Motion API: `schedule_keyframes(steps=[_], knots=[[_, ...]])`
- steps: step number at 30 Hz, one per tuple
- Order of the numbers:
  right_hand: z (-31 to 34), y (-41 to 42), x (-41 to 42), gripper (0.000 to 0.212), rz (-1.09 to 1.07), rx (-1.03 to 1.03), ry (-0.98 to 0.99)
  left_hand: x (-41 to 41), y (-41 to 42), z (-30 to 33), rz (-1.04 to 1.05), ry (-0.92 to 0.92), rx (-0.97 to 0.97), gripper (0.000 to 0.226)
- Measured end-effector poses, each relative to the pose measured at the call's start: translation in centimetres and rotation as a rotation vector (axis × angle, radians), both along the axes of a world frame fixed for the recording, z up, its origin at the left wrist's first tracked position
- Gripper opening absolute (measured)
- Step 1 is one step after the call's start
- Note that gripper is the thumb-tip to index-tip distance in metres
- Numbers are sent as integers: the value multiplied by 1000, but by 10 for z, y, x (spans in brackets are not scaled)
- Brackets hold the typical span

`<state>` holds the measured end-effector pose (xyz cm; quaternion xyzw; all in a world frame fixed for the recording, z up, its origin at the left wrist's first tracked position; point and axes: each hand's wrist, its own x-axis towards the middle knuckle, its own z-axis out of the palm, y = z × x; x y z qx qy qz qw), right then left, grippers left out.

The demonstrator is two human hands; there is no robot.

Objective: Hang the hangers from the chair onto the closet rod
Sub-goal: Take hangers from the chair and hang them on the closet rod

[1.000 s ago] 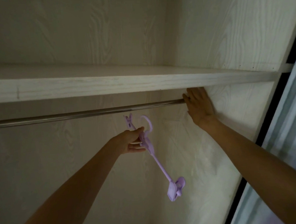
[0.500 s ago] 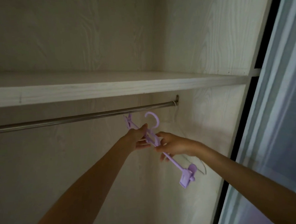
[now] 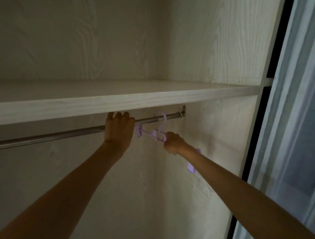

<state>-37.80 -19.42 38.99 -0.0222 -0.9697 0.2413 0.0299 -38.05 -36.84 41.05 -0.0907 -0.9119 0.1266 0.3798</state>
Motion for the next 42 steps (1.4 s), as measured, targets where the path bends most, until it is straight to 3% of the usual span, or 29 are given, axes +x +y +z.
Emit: schedule_keyframes(steps=[4,8,10,12,13,17,21,28,33,38,40,42], knots=[[-14,-4,-4,37,-20,-28,-11,1,-5,-4,37,26,6,16],[-11,-4,3,50,-24,108,74,3,-4,-4,60,-34,13,16],[-5,-5,9,66,2,172,330,4,-3,-3,66,-30,17,20],[3,-6,6,67,77,259,653,3,-3,-5,79,9,15,25],[5,-6,0,66,125,346,720,1,-2,-7,83,3,7,24],[5,4,-30,63,191,576,609,5,-2,-9,72,-13,-18,30],[2,24,-42,59,134,671,744,12,0,-5,82,0,-18,35],[11,51,-51,77,8,857,609,14,6,-2,84,-60,41,49],[12,61,-50,57,11,851,680,15,8,-4,85,-64,81,49],[2,55,-43,68,73,695,753,6,8,-8,43,30,136,38],[-8,49,-27,53,139,612,865,8,8,-10,20,55,200,23],[-19,43,-1,41,223,539,920,14,12,-16,-54,78,324,24]])
